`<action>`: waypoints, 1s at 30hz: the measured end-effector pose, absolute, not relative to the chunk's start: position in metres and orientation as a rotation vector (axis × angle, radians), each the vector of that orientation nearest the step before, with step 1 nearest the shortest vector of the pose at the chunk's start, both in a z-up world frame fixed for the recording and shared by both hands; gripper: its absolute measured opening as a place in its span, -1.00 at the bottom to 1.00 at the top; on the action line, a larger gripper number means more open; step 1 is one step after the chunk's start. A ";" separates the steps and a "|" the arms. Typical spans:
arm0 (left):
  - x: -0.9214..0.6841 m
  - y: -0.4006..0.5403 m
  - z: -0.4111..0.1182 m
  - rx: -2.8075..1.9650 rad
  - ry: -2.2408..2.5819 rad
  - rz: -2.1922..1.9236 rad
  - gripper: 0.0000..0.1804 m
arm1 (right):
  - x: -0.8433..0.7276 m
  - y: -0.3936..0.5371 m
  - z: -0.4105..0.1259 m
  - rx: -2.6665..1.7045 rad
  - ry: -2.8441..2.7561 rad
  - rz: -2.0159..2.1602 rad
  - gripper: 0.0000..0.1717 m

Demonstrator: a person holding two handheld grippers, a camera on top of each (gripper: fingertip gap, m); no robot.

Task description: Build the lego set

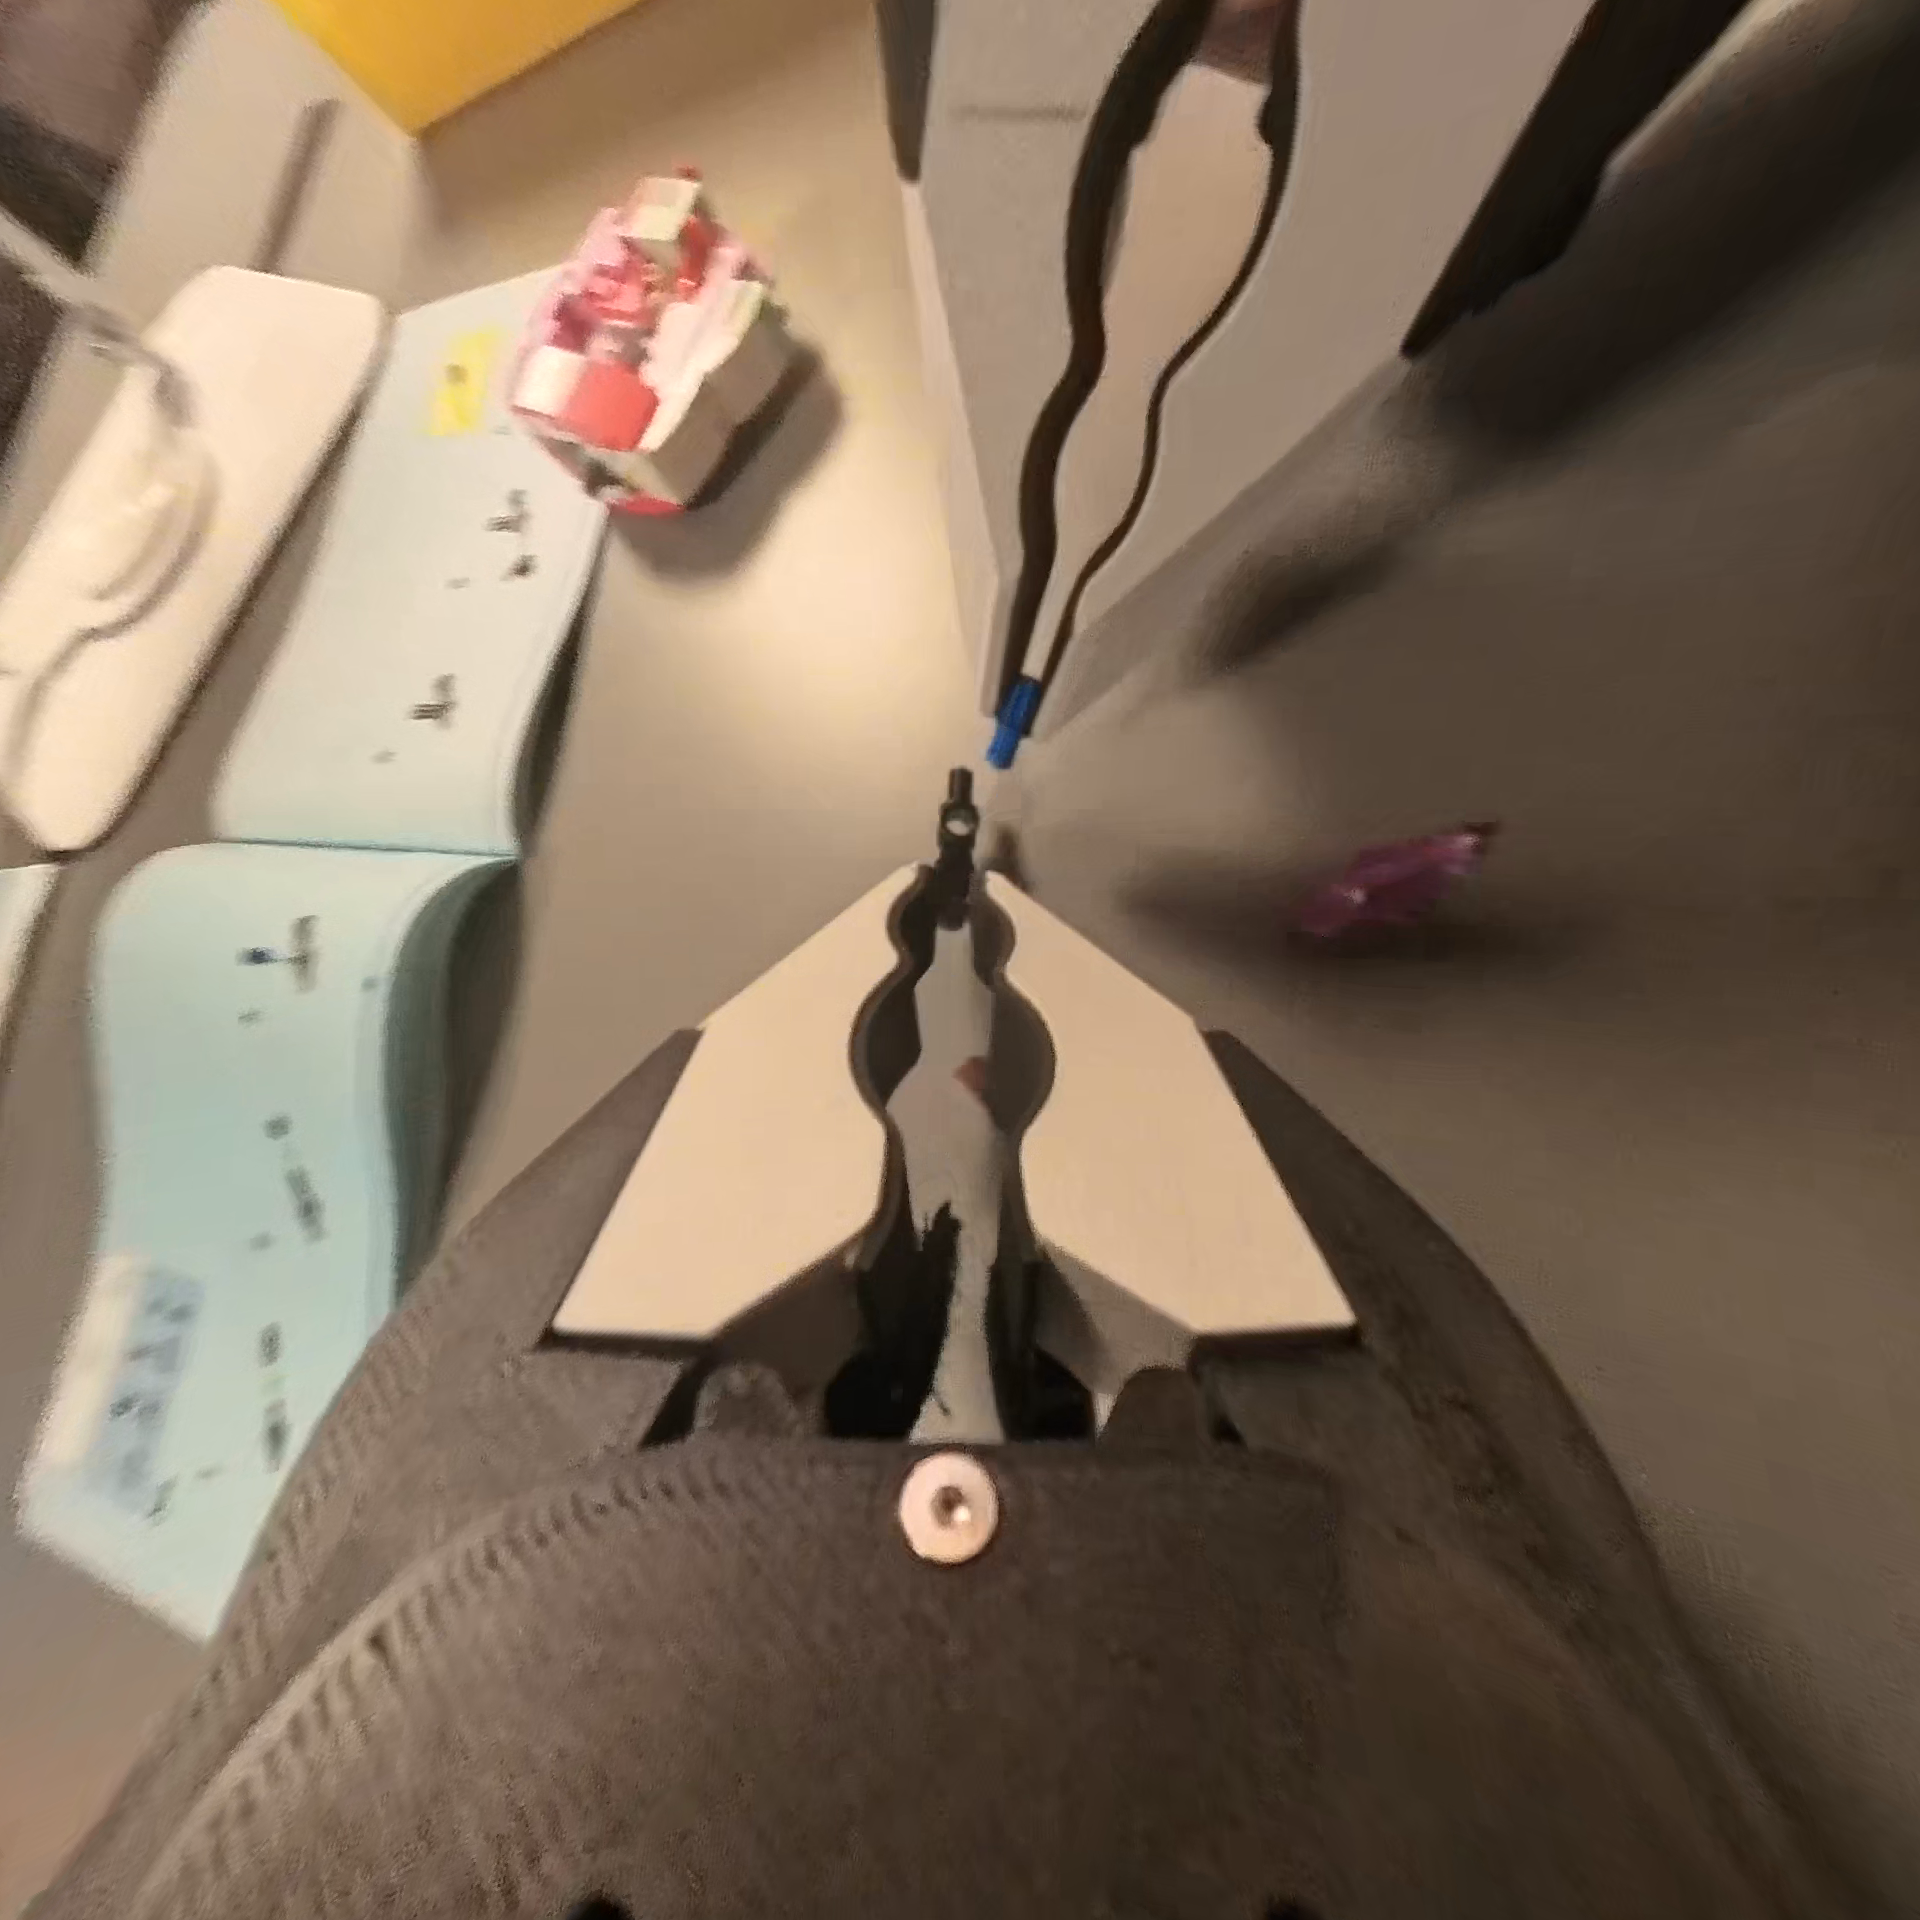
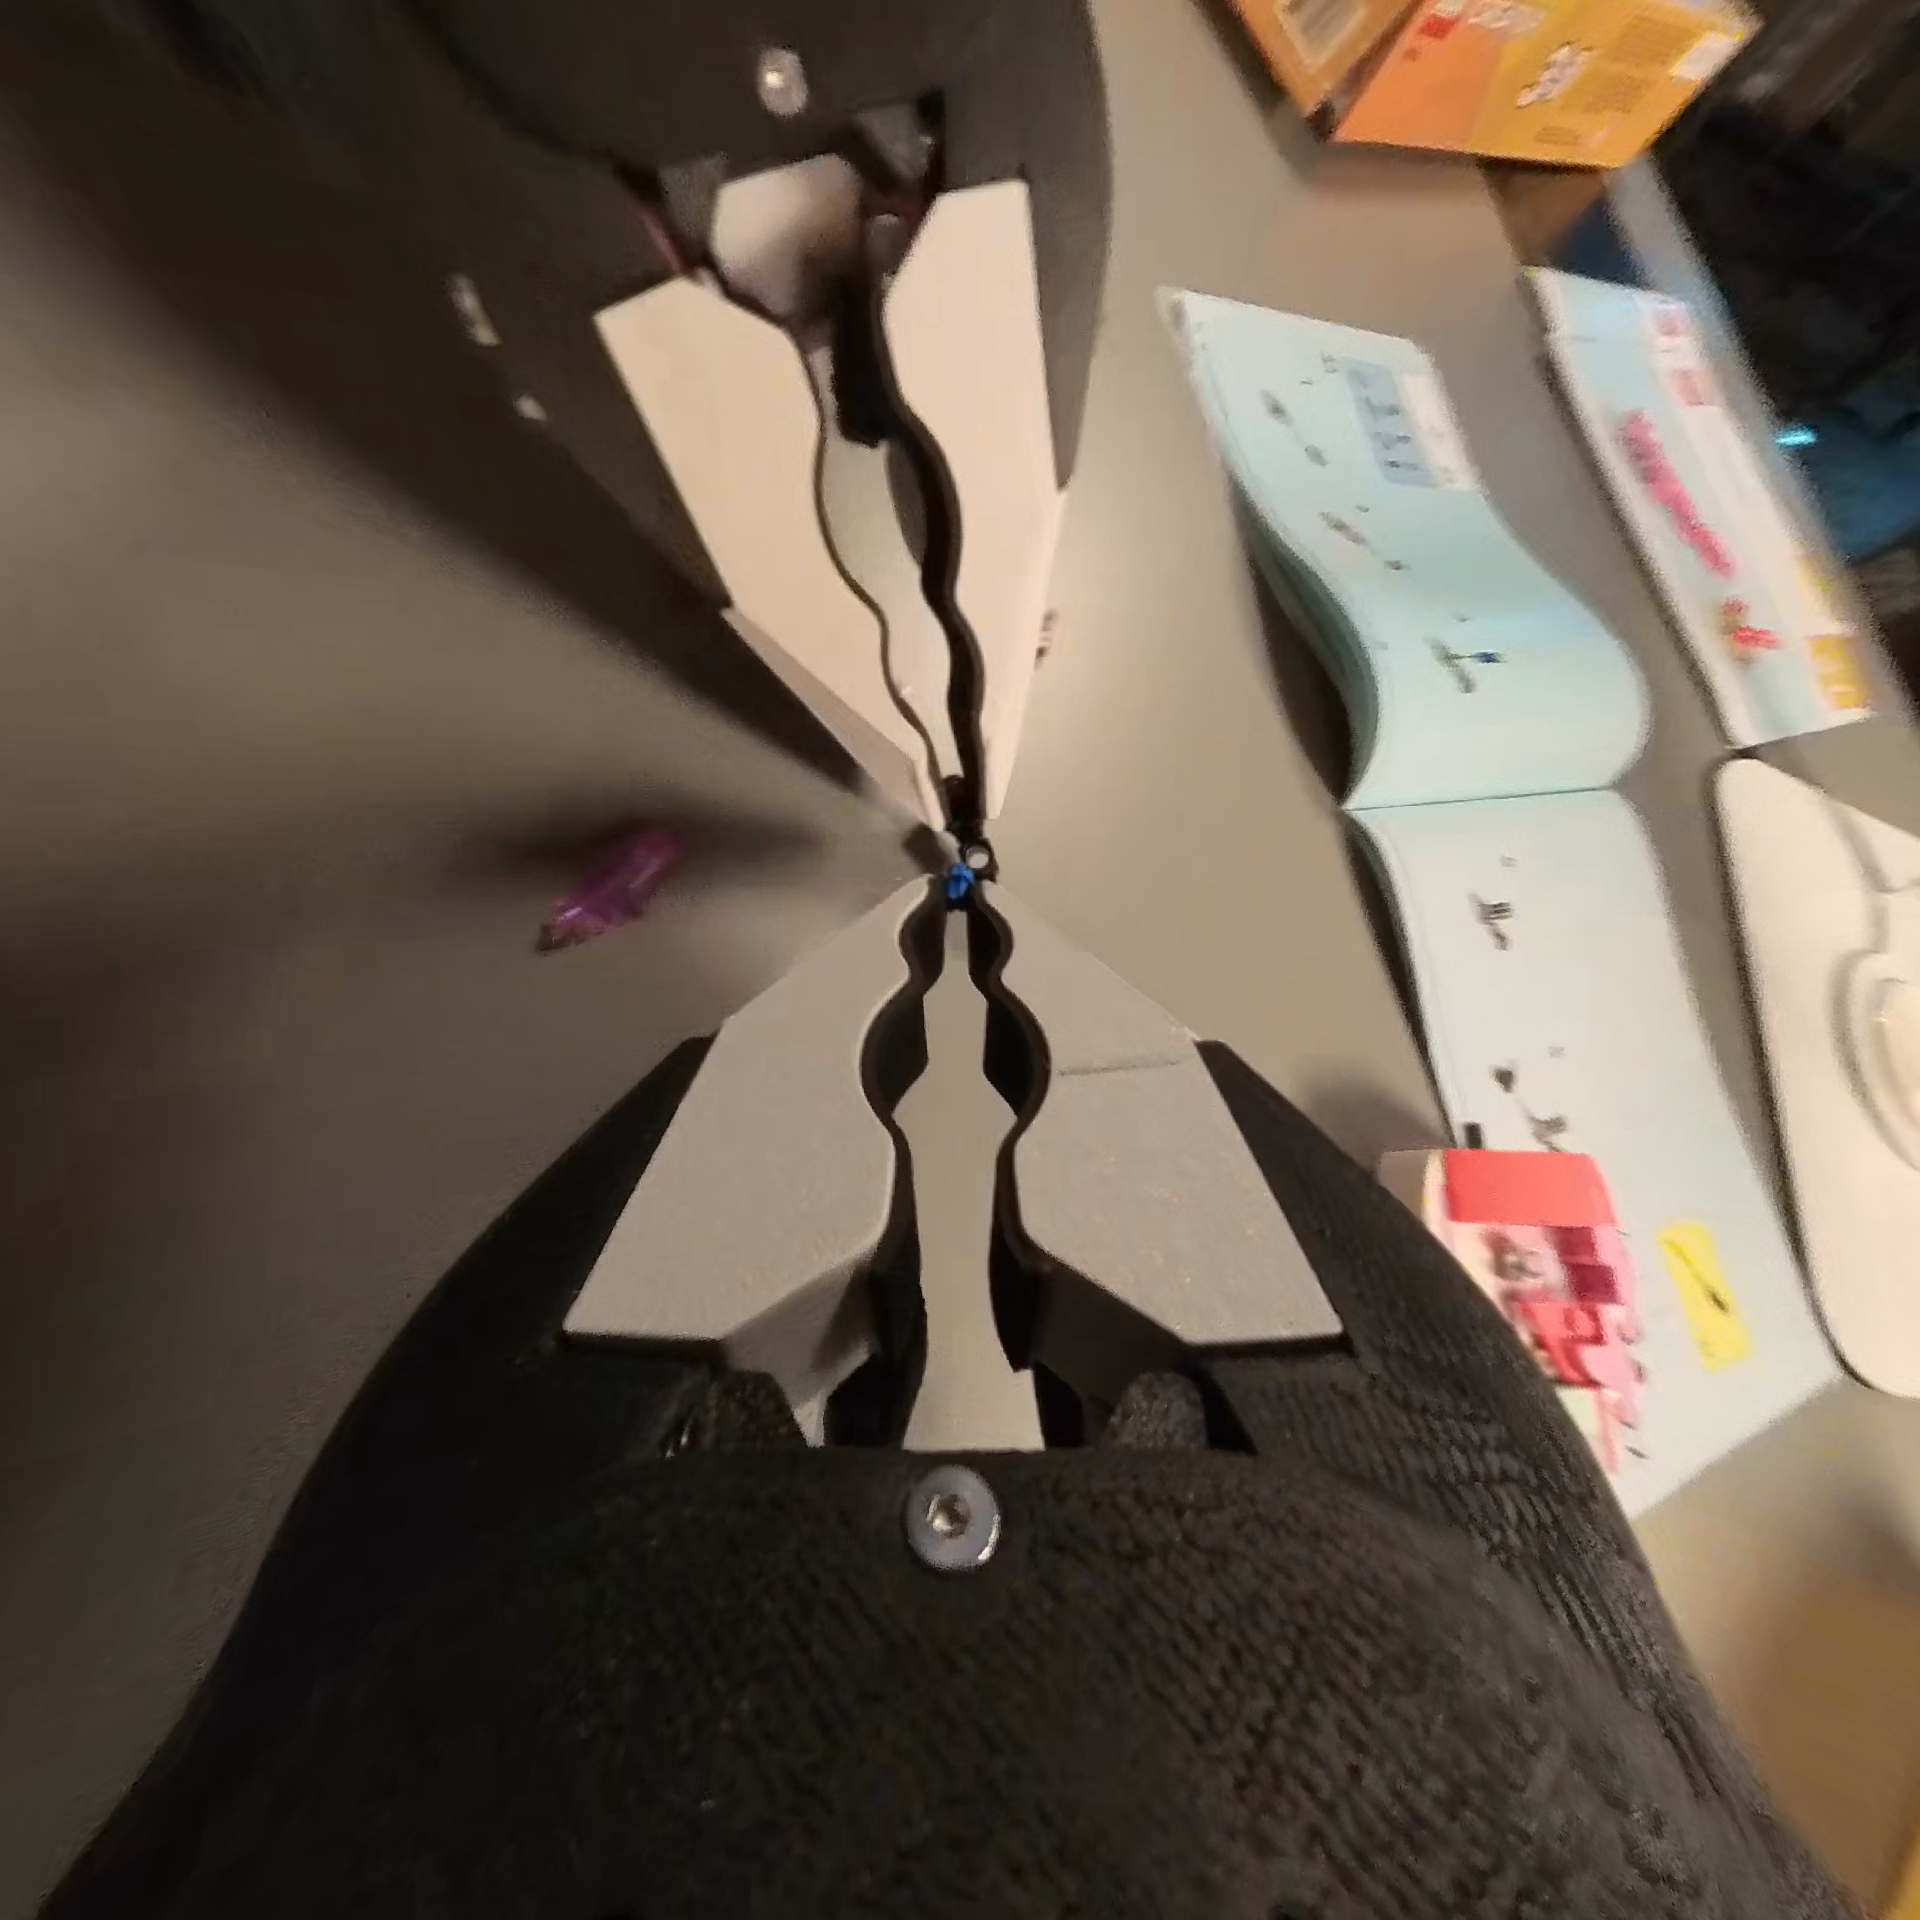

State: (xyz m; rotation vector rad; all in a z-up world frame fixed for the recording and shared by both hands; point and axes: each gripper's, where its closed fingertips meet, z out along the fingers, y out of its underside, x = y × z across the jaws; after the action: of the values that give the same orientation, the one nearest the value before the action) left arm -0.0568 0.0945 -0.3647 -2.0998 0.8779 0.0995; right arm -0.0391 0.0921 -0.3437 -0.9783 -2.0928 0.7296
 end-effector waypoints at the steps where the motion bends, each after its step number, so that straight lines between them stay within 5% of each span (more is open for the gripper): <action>1: -0.060 0.098 -0.361 -2.078 0.862 0.152 -0.95 | -0.044 0.095 -0.342 -0.976 -2.054 0.710 -0.98; 8: -0.080 0.112 -0.331 -1.896 0.810 0.559 -0.95 | -0.070 0.107 -0.321 -0.907 -1.764 0.543 -0.98; 19: -0.081 0.111 -0.328 -1.891 0.819 0.622 -0.95 | -0.074 0.113 -0.316 -0.947 -1.683 0.511 -0.98; 30: -0.070 0.071 -0.369 -2.454 1.063 -0.091 -0.94 | -0.065 0.155 -0.321 -1.136 -1.639 0.578 -0.98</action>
State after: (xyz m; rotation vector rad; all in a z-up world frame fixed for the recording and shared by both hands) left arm -0.0698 0.0707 -0.3689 -2.4541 1.0629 -0.0915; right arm -0.0653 0.1547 -0.3207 -1.1363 -1.6386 0.5781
